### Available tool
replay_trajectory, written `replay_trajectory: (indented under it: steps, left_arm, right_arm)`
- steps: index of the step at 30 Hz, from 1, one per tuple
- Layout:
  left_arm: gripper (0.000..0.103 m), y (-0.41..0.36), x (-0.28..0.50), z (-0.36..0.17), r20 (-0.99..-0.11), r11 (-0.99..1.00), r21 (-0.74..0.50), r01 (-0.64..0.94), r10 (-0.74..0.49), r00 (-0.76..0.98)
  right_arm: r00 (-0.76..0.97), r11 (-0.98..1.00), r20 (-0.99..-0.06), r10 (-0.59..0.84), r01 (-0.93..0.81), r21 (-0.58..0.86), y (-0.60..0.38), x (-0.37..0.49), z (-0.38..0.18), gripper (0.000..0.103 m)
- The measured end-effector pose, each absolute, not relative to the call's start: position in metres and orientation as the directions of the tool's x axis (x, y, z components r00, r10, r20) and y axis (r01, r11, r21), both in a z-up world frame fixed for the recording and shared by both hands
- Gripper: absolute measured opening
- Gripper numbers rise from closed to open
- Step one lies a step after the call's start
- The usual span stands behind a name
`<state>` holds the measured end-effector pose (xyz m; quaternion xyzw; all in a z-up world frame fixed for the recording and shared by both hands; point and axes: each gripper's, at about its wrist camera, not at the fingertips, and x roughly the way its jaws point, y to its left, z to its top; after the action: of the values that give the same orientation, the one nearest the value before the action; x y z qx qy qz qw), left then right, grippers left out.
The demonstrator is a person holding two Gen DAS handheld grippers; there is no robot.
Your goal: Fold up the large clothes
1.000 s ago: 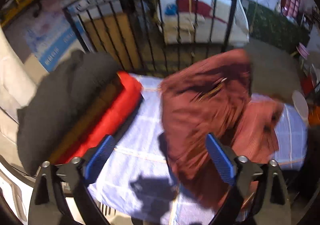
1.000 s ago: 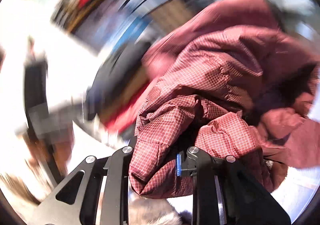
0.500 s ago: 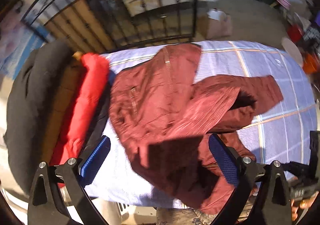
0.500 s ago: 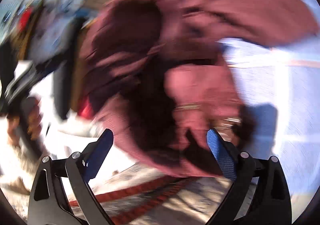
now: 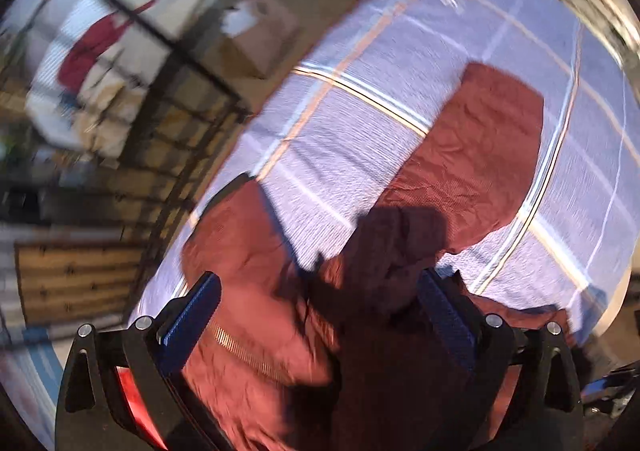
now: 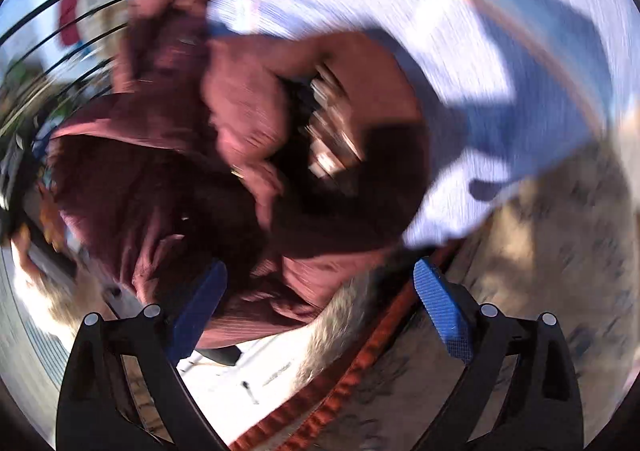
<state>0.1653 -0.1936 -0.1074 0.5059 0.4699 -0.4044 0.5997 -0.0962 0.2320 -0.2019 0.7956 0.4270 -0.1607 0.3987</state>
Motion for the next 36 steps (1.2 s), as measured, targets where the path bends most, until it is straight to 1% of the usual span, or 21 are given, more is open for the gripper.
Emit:
replay_trajectory:
  steps: [2, 3, 4, 5, 6, 7, 8, 9, 10, 11, 12, 13, 15, 16, 20, 24, 26, 29, 32, 34, 36]
  left_arm:
    - [0.095, -0.207, 0.172, -0.152, -0.982, 0.125, 0.174, 0.977, 0.091, 0.163]
    - [0.091, -0.211, 0.172, -0.170, -0.983, 0.120, 0.152, 0.981, 0.122, 0.137]
    - [0.082, -0.214, 0.168, -0.190, -0.982, 0.107, 0.135, 0.985, 0.147, 0.119]
    - [0.078, -0.213, 0.160, -0.203, -0.979, 0.088, 0.140, 0.986, 0.158, 0.125]
    - [0.068, -0.212, 0.153, -0.215, -0.977, 0.062, 0.153, 0.986, 0.163, 0.141]
    - [0.062, -0.211, 0.147, -0.224, -0.973, 0.040, 0.174, 0.984, 0.158, 0.166]
    - [0.057, -0.209, 0.143, -0.229, -0.970, 0.045, 0.196, 0.980, 0.152, 0.187]
    - [0.046, -0.208, 0.143, -0.231, -0.973, 0.073, 0.185, 0.980, 0.154, 0.172]
    - [0.037, -0.207, 0.143, -0.229, -0.977, 0.095, 0.165, 0.982, 0.154, 0.150]
    - [0.034, -0.206, 0.145, -0.225, -0.979, 0.104, 0.153, 0.983, 0.149, 0.137]
    - [0.027, -0.204, 0.147, -0.219, -0.983, 0.111, 0.139, 0.984, 0.138, 0.124]
    - [0.020, -0.202, 0.151, -0.207, -0.988, 0.124, 0.120, 0.985, 0.111, 0.106]
    - [0.013, -0.196, 0.161, -0.182, -0.996, 0.168, 0.086, 0.982, 0.048, 0.079]
    - [0.010, -0.191, 0.165, -0.165, -0.997, 0.197, 0.074, 0.978, 0.003, 0.075]
    - [0.007, -0.160, 0.169, -0.090, -0.983, 0.292, -0.001, 0.956, -0.177, 0.053]
    - [0.007, -0.113, 0.160, -0.006, -0.934, 0.404, -0.084, 0.911, -0.350, 0.070]
    - [0.007, -0.085, 0.148, 0.038, -0.889, 0.438, -0.146, 0.887, -0.451, 0.076]
    - [0.006, -0.047, 0.116, 0.106, -0.802, 0.456, -0.125, 0.881, -0.570, 0.181]
    - [0.006, -0.010, 0.081, 0.171, -0.695, 0.469, -0.152, 0.870, -0.676, 0.243]
    - [0.006, 0.013, 0.057, 0.207, -0.633, 0.467, -0.147, 0.872, -0.722, 0.280]
    - [0.005, 0.035, 0.035, 0.239, -0.582, 0.462, -0.144, 0.875, -0.755, 0.303]
  right_arm:
    - [0.605, -0.362, -0.583, 0.542, 0.794, 0.488, 0.246, -0.093, -0.207, 0.093]
    - [0.637, -0.391, -0.568, 0.522, 0.770, 0.505, 0.252, -0.093, -0.208, 0.093]
    - [0.676, -0.425, -0.544, 0.497, 0.736, 0.527, 0.256, -0.090, -0.211, 0.093]
    - [0.717, -0.459, -0.508, 0.477, 0.697, 0.551, 0.259, -0.084, -0.217, 0.093]
    - [0.733, -0.469, -0.487, 0.475, 0.679, 0.565, 0.261, -0.077, -0.223, 0.091]
    - [0.726, -0.457, -0.493, 0.479, 0.686, 0.566, 0.261, -0.070, -0.227, 0.072]
    - [0.715, -0.443, -0.507, 0.481, 0.697, 0.563, 0.261, -0.068, -0.227, 0.055]
    - [0.695, -0.418, -0.539, 0.475, 0.718, 0.556, 0.258, -0.068, -0.226, 0.028]
    - [0.687, -0.393, -0.564, 0.458, 0.726, 0.565, 0.254, -0.067, -0.221, 0.022]
    - [0.688, -0.374, -0.580, 0.437, 0.725, 0.578, 0.249, -0.068, -0.215, 0.017]
    - [0.687, -0.345, -0.602, 0.407, 0.726, 0.595, 0.241, -0.068, -0.206, 0.015]
    - [0.674, -0.284, -0.646, 0.358, 0.738, 0.613, 0.228, -0.068, -0.189, 0.013]
    - [0.642, -0.135, -0.725, 0.249, 0.764, 0.631, 0.203, -0.067, -0.151, 0.012]
    - [0.637, -0.062, -0.748, 0.188, 0.767, 0.638, 0.190, -0.067, -0.126, 0.012]
    - [0.639, 0.089, -0.769, 0.009, 0.766, 0.637, 0.136, -0.084, -0.046, 0.011]
    - [0.620, 0.179, -0.770, -0.151, 0.783, 0.595, 0.066, -0.126, 0.026, 0.010]
    - [0.628, 0.245, -0.741, -0.238, 0.777, 0.580, 0.034, -0.143, 0.077, 0.010]
    - [0.675, 0.374, -0.657, -0.337, 0.736, 0.564, 0.013, -0.162, 0.153, 0.010]
    - [0.739, 0.495, -0.567, -0.365, 0.669, 0.554, 0.017, -0.172, 0.216, 0.010]
    - [0.782, 0.572, -0.512, -0.356, 0.616, 0.542, 0.028, -0.169, 0.251, 0.010]
    - [0.824, 0.674, -0.451, -0.343, 0.550, 0.493, 0.046, -0.160, 0.291, 0.010]
